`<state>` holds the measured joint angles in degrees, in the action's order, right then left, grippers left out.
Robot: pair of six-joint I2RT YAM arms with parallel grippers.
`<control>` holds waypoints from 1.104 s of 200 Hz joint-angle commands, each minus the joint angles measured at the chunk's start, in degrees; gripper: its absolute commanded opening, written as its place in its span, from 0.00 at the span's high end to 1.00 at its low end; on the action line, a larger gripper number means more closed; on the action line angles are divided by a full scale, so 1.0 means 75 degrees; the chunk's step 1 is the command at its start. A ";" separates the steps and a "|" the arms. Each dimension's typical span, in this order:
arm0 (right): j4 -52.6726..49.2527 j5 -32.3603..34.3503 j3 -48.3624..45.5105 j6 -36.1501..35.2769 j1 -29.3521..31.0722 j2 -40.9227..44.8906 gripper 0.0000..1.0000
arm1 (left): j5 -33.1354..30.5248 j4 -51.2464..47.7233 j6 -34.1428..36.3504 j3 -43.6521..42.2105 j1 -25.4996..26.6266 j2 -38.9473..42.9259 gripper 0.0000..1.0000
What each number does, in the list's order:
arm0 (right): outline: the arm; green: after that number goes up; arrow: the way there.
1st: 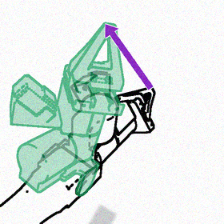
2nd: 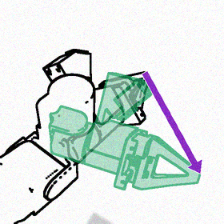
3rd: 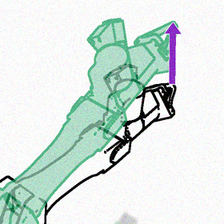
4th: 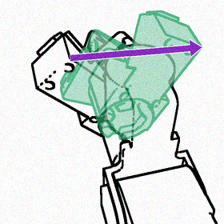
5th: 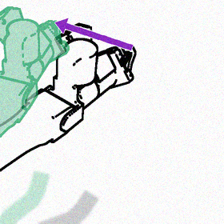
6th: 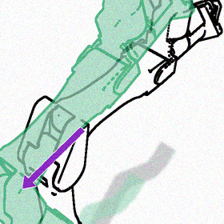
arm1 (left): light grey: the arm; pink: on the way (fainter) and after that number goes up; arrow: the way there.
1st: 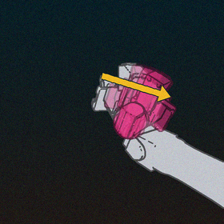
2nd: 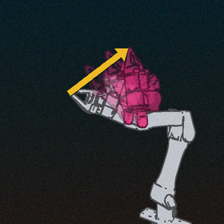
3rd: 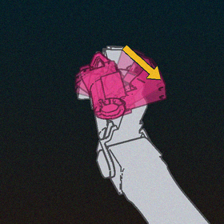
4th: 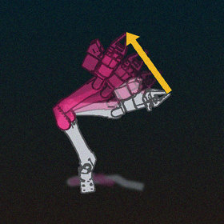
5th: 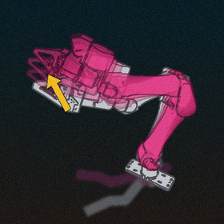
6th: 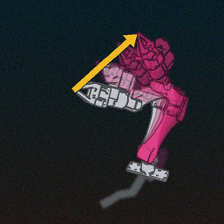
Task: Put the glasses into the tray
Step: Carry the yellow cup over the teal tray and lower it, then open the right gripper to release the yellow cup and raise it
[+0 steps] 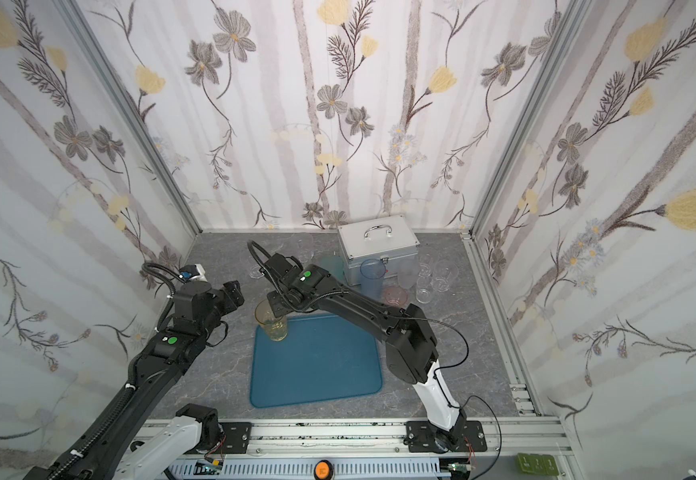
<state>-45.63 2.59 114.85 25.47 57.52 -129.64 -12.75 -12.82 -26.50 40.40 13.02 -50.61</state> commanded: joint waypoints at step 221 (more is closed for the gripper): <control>0.1111 -0.1146 0.0039 0.0704 -0.0328 0.0483 0.62 | 0.0052 -0.0201 0.0162 0.0493 -0.0036 -0.0134 0.24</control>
<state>-42.54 -0.80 118.54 29.36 57.08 -132.25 -10.35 -14.11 -26.50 41.45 12.80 -51.11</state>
